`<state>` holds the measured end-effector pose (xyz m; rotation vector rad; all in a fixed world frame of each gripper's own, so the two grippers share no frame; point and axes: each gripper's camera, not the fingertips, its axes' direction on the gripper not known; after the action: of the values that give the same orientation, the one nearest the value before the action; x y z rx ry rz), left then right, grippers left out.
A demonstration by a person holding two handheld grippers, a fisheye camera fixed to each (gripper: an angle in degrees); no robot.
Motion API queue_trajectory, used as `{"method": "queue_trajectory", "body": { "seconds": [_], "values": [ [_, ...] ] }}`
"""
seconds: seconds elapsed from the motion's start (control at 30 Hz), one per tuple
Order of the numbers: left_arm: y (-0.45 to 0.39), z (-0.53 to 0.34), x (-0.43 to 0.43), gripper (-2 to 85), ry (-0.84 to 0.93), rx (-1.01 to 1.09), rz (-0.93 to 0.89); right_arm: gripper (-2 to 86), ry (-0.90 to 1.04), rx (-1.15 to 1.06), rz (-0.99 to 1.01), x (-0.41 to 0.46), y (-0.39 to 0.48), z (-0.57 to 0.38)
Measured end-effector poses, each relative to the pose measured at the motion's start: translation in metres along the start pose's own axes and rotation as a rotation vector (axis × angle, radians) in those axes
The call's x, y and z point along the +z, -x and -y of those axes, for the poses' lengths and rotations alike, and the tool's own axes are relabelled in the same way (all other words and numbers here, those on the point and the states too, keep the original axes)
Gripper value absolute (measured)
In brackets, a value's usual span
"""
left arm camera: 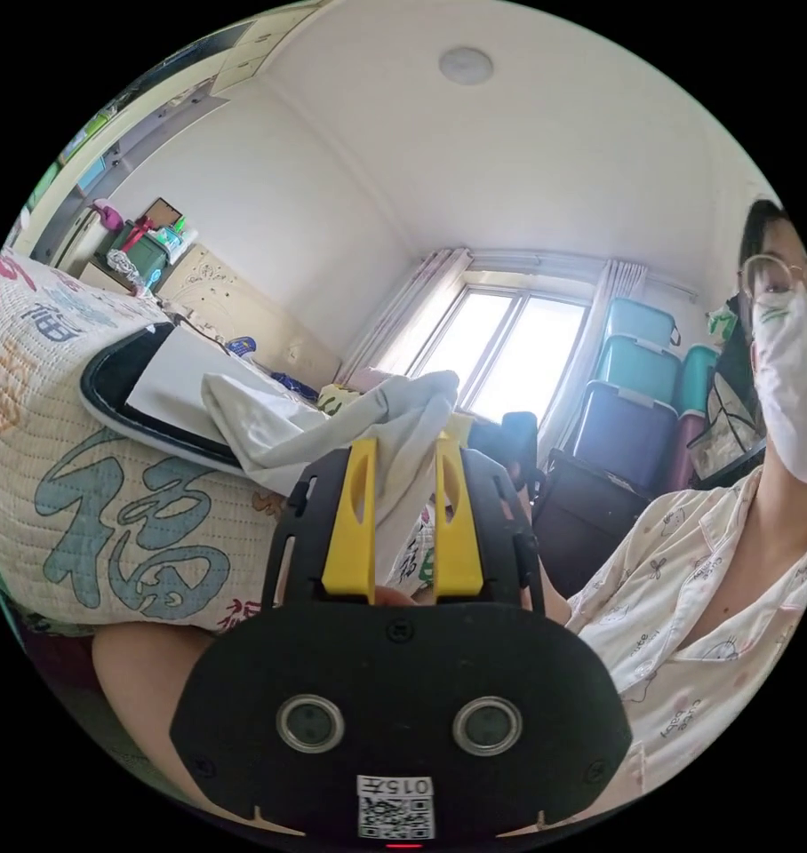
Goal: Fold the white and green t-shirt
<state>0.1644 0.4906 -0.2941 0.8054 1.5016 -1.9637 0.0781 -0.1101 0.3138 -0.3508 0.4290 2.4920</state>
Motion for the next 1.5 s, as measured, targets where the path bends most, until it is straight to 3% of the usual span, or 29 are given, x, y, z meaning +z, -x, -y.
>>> {"method": "queue_trajectory", "body": {
  "seconds": [0.27, 0.53, 0.63, 0.77, 0.87, 0.93, 1.0, 1.17, 1.23, 1.33, 1.43, 1.5],
  "values": [
    [-0.004, -0.005, -0.002, 9.7, -0.009, -0.005, 0.011, 1.5, -0.084, 0.025, 0.053, -0.038, -0.008, -0.015],
    [-0.028, -0.01, 0.018, 9.8, 0.06, 0.101, 0.059, 12.7, -0.08, -0.07, -0.081, -0.021, 0.052, 0.051],
    [-0.031, -0.013, 0.023, 9.3, 0.077, 0.117, 0.059, 9.1, -0.053, -0.096, -0.22, 0.008, 0.073, 0.069],
    [-0.023, -0.009, 0.013, 6.2, 0.071, 0.112, -0.005, 4.8, -0.08, -0.09, -0.247, 0.018, 0.084, 0.084],
    [-0.007, 0.003, -0.021, 0.4, -0.054, 0.067, -0.08, 2.7, -0.143, -0.079, -0.268, -0.003, 0.087, 0.1],
    [-0.002, 0.016, -0.057, -0.4, -0.199, 0.062, 0.018, 1.7, -0.232, -0.028, -0.27, -0.035, 0.08, 0.116],
    [-0.008, 0.03, -0.075, -0.5, -0.209, 0.106, 0.104, 1.3, -0.284, -0.001, -0.25, -0.057, 0.075, 0.131],
    [-0.011, 0.012, -0.048, 2.2, -0.004, 0.08, 0.191, 0.8, -0.314, 0.008, -0.305, -0.042, 0.087, 0.159],
    [0.014, -0.032, -0.032, 11.4, 0.104, -0.118, 0.263, 0.8, -0.301, 0.03, -0.348, -0.013, 0.089, 0.168],
    [0.028, -0.079, -0.021, 18.6, 0.147, -0.323, 0.162, 0.8, -0.309, 0.07, -0.339, 0.012, 0.083, 0.183],
    [0.02, -0.121, 0.023, 23.9, 0.338, -0.349, 0.223, 0.7, -0.324, 0.11, -0.294, 0.029, 0.075, 0.203],
    [0.023, -0.14, 0.048, 23.6, 0.402, -0.386, 0.14, 0.7, -0.34, 0.12, -0.272, 0.039, 0.075, 0.215]
  ]
}}
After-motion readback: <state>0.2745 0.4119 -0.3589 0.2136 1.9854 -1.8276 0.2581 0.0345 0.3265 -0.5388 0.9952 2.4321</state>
